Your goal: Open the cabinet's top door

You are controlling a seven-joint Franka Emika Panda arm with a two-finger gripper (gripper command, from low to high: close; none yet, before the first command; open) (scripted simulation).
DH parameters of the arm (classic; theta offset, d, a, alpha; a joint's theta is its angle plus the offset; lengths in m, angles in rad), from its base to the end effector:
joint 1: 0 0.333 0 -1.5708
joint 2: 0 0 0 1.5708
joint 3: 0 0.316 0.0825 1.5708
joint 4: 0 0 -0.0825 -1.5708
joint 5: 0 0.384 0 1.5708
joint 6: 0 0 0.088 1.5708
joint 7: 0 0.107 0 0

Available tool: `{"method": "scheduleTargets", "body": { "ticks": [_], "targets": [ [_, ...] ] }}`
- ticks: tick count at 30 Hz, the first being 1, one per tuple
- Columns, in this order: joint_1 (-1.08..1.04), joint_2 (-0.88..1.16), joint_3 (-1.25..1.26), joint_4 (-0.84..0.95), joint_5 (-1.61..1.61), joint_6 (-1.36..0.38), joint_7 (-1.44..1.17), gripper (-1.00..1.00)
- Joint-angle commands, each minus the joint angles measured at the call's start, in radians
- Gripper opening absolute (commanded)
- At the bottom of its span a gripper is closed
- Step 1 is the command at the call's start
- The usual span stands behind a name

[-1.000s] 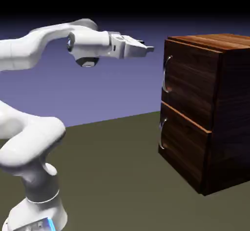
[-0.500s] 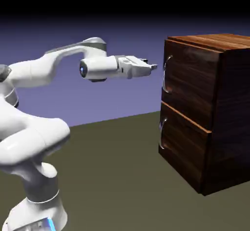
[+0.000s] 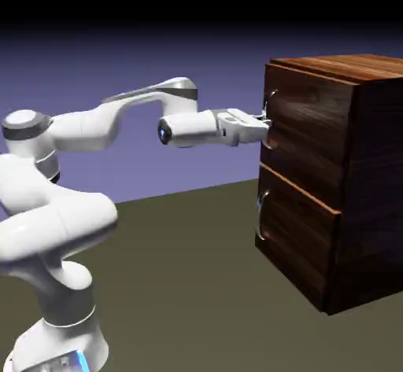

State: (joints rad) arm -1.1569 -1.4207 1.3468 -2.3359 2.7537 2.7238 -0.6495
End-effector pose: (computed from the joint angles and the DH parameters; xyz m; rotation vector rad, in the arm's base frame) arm 0.4442 0.1669 0.4528 -1.7627 0.6901 -1.7342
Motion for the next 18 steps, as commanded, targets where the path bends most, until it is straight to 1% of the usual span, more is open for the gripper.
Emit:
{"method": "scheduleTargets", "body": {
  "ticks": [1,11,18],
  "targets": [
    [0.024,-0.003,-0.012,-0.036,0.003,-0.037,-0.01,-1.0],
    [0.233,-0.006,-0.166,-0.39,-0.043,-0.452,-0.109,-1.0],
    [0.283,0.001,-0.317,-0.572,-0.16,-0.756,-0.167,-1.0]
  ]
}}
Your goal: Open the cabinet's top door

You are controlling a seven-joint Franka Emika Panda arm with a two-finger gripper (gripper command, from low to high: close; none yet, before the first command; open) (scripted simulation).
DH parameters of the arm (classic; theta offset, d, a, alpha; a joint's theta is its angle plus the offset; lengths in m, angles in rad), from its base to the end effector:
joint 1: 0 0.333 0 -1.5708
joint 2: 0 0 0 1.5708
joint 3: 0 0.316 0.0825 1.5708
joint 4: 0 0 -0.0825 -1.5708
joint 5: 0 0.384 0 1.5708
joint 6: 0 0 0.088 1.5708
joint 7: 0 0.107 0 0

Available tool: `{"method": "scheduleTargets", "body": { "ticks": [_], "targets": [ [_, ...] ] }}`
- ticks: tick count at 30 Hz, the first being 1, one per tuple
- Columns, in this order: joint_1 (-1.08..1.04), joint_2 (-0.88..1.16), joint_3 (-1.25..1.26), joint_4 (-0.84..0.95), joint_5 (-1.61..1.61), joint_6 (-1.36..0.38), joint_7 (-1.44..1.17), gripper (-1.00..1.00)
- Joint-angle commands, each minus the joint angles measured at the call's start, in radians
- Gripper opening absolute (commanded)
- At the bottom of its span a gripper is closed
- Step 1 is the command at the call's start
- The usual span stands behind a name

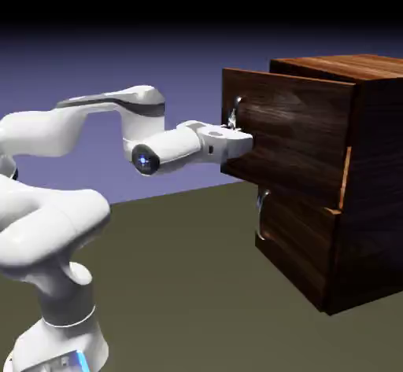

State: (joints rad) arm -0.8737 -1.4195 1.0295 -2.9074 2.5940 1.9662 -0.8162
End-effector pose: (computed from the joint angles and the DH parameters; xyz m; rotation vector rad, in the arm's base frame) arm 0.3385 0.0689 0.4528 -1.7512 0.2499 -1.4149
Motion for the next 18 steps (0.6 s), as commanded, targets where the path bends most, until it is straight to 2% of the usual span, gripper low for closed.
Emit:
{"method": "scheduleTargets", "body": {
  "ticks": [1,10,18],
  "targets": [
    [-0.002,0.002,-0.024,-0.02,-0.021,-0.042,-0.008,-1.0],
    [-0.115,0.057,-0.236,-0.121,-0.248,-0.434,-0.098,-1.0],
    [-0.326,0.211,-0.395,-0.099,-0.519,-0.782,-0.243,-1.0]
  ]
}}
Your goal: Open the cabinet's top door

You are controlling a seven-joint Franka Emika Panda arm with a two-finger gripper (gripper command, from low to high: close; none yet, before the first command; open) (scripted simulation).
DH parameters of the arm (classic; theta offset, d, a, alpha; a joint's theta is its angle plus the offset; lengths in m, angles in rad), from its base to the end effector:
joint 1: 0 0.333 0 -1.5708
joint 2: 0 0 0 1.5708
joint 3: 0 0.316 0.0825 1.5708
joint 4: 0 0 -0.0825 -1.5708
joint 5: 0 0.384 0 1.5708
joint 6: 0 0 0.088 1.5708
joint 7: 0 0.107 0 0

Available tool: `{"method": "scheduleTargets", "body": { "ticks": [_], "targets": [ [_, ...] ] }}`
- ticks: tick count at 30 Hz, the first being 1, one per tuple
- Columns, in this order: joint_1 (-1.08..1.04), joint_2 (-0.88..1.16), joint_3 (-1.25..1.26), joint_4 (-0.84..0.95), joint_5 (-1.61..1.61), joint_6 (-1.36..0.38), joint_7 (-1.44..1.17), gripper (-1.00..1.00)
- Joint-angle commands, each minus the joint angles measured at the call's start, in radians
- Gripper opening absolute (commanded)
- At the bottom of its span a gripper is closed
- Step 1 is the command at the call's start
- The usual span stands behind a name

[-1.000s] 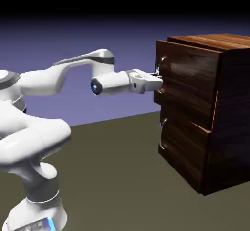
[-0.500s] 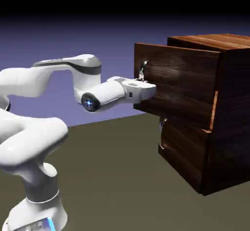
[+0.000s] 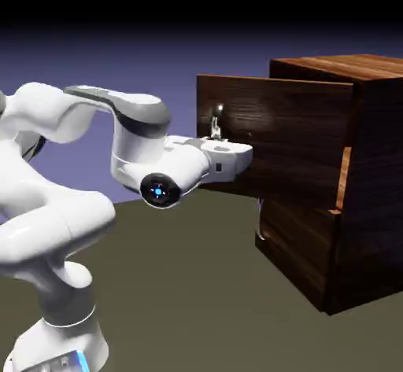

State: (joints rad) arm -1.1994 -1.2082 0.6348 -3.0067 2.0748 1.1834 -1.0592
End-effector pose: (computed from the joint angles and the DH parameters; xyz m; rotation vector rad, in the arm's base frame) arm 0.2940 -0.0324 0.4528 -1.6966 -0.0589 -1.1580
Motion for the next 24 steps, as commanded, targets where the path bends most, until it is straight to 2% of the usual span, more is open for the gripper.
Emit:
{"method": "scheduleTargets", "body": {
  "ticks": [1,6,11,24],
  "targets": [
    [-0.032,0.03,-0.015,0.012,-0.042,-0.042,-0.027,-1.0],
    [-0.183,0.202,-0.061,0.099,-0.259,-0.221,-0.175,-1.0],
    [-0.295,0.383,-0.064,0.215,-0.466,-0.322,-0.322,-1.0],
    [-0.43,0.855,-0.004,0.575,-0.904,-0.379,-0.55,-1.0]
  ]
}}
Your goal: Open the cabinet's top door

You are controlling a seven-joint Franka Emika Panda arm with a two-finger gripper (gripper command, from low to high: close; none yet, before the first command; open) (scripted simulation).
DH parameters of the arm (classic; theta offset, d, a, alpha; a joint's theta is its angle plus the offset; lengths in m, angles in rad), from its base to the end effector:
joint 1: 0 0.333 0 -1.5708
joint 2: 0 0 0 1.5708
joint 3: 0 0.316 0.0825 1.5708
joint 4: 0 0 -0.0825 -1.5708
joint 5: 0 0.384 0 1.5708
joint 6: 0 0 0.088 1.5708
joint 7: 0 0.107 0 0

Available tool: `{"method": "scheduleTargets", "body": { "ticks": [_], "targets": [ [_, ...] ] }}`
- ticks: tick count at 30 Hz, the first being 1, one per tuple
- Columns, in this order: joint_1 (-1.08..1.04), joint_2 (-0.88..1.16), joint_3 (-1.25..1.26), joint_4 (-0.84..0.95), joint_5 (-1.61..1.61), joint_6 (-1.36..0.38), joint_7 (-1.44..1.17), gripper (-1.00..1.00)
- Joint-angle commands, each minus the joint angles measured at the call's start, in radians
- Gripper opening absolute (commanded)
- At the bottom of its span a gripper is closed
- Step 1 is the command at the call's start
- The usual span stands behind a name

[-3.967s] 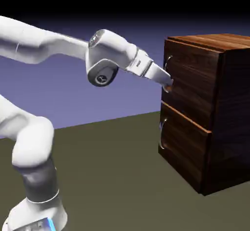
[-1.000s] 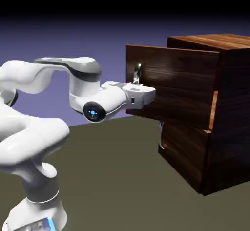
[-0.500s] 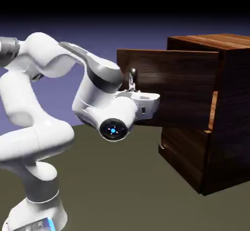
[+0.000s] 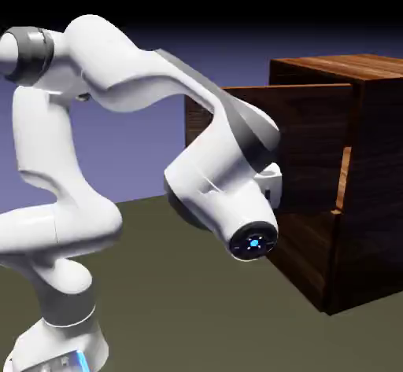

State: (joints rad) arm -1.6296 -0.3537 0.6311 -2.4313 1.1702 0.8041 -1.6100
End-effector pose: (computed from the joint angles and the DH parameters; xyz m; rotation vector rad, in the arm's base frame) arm 0.2969 -0.1927 0.4528 -1.5556 -0.4669 -0.7698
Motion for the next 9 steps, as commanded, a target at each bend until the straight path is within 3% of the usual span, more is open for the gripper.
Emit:
{"method": "scheduleTargets", "body": {
  "ticks": [1,7,8,9],
  "targets": [
    [-0.003,0.036,0.006,0.03,-0.027,0.001,-0.006,-1.0],
    [-0.007,0.231,0.036,0.197,-0.167,0.0,-0.014,-1.0],
    [-0.007,0.231,0.036,0.197,-0.167,0.0,-0.014,1.0],
    [-0.007,0.231,0.036,0.197,-0.167,0.0,-0.014,1.0]
  ]
}}
